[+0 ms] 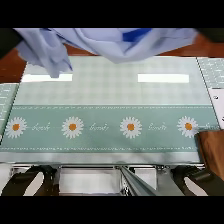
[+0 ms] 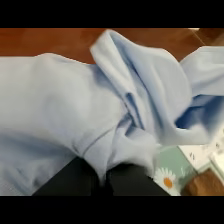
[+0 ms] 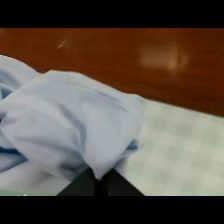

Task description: Fold the shirts.

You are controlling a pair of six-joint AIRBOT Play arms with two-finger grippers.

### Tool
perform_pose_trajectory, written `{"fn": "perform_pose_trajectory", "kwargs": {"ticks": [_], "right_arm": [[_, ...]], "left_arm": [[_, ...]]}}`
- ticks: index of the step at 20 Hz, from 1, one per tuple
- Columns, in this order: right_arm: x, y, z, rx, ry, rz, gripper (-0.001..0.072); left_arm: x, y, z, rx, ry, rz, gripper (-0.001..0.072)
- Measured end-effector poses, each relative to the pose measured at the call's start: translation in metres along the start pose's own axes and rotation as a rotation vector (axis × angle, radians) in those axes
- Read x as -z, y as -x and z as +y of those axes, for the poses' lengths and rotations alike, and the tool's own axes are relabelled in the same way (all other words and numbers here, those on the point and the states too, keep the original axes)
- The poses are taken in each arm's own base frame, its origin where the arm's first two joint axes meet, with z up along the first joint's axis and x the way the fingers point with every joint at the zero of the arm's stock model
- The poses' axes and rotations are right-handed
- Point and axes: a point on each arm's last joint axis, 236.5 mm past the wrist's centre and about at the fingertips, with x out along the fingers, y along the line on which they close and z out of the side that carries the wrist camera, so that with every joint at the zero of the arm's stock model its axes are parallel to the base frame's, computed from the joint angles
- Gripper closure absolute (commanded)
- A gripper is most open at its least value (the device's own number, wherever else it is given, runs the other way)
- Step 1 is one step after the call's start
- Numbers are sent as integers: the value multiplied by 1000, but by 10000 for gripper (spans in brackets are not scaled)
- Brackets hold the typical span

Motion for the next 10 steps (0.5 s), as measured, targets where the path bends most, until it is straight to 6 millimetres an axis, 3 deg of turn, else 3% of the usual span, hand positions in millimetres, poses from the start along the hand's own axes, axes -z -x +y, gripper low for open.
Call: {"fn": "perform_pose_trajectory", "kwargs": {"ticks": [3, 5, 7, 10], "right_arm": [[-1, 75, -2, 105, 67, -65, 692], [9, 107, -4, 154, 77, -76, 693], [26, 126, -7, 187, 67, -51, 692], [63, 135, -16, 224, 19, 29, 692]], "left_arm": [[23, 21, -26, 28, -70, 105, 667], [49, 29, -31, 36, -75, 191, 667], [74, 33, -28, 26, -51, 266, 667], [104, 42, -28, 17, -30, 335, 667]]}}
